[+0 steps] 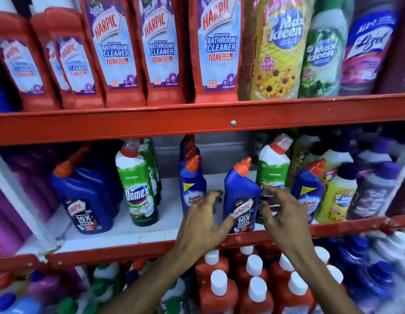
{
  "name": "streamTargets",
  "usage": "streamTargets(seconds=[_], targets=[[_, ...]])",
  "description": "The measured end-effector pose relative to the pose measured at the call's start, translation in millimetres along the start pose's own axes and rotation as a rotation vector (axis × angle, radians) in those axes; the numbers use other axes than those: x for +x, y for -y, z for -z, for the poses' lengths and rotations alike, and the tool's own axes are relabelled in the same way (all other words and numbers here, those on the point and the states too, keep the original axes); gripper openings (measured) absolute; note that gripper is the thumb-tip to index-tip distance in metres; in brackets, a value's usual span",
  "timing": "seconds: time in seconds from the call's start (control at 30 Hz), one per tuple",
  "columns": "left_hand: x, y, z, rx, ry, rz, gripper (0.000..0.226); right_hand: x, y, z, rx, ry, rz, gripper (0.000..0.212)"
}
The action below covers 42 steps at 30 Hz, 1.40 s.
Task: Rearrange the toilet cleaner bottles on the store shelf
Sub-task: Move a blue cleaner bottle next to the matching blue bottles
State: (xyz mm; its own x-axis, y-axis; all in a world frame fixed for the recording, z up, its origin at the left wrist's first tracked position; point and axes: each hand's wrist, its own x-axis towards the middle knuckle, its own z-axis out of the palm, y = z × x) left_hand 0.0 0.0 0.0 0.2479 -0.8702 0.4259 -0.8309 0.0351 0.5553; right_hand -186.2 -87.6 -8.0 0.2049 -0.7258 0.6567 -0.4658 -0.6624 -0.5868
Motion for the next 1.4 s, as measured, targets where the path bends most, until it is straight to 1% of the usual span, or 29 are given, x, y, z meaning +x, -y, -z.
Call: streamTargets(seconds=[0.07, 0.13, 0.2, 0.3, 0.43, 0.5, 0.6, 0.7, 0.83, 0.93, 1.03, 1.17, 1.3, 1.4], targets=[[7.0, -1.2, -8.8, -0.107, 0.023, 0.059, 0.048, 1.0, -3.2, -2.7, 0.024, 0.073, -0.078, 0.041], [10.8, -1.8, -18.0, -0.155, 0.038, 0.094, 0.047, -0.1, -5.7, -5.8, 0.041, 0.129, -0.095, 0.043], [12.6, -0.3, -28.2, -0.21, 0.035, 0.114, 0.046, 0.1, -9.0, -8.1, 0.058, 0.137, -0.107, 0.042], [11.7, 5.8, -36.6, -0.278, -0.01, 0.127, 0.047, 0.0, -11.7, -8.2, 0.116, 0.144, -0.131, 0.039], [-0.8, 21.9, -32.1, -0.38, -0.077, 0.125, 0.05, -3.4, -7.5, -12.8, 0.267, 0.16, -0.16, 0.039], [-9.2, 30.4, -18.5, -0.393, -0.128, 0.094, 0.051, -5.0, 1.8, -18.5, 0.364, 0.185, -0.145, 0.044], [-21.8, 44.4, 13.5, -0.407, -0.2, 0.068, 0.049, -5.7, 23.3, -37.6, 0.515, 0.264, -0.133, 0.05], [-36.8, 58.9, 50.4, -0.412, -0.249, 0.062, 0.05, -7.9, 48.7, -64.8, 0.58, 0.335, -0.088, 0.054], [-60.3, 89.1, 98.1, -0.428, -0.337, 0.071, 0.047, -13.2, 93.9, -106.5, 0.656, 0.327, -0.035, 0.057], [-76.9, 113.0, 137.2, -0.401, -0.415, 0.089, 0.05, -20.8, 136.5, -141.4, 0.702, 0.327, -0.004, 0.056], [-87.4, 142.3, 167.5, -0.345, -0.443, 0.105, 0.05, -28.8, 172.2, -174.7, 0.71, 0.331, 0.018, 0.052], [-95.9, 181.8, 189.0, -0.337, -0.454, 0.133, 0.052, -38.9, 204.2, -215.0, 0.698, 0.329, 0.019, 0.053], [-103.1, 210.0, 196.5, -0.301, -0.476, 0.156, 0.055, -50.1, 222.4, -245.4, 0.641, 0.323, 0.009, 0.046], [-106.4, 227.1, 199.7, -0.258, -0.445, 0.193, 0.055, -58.5, 227.6, -260.5, 0.611, 0.323, -0.019, 0.041]])
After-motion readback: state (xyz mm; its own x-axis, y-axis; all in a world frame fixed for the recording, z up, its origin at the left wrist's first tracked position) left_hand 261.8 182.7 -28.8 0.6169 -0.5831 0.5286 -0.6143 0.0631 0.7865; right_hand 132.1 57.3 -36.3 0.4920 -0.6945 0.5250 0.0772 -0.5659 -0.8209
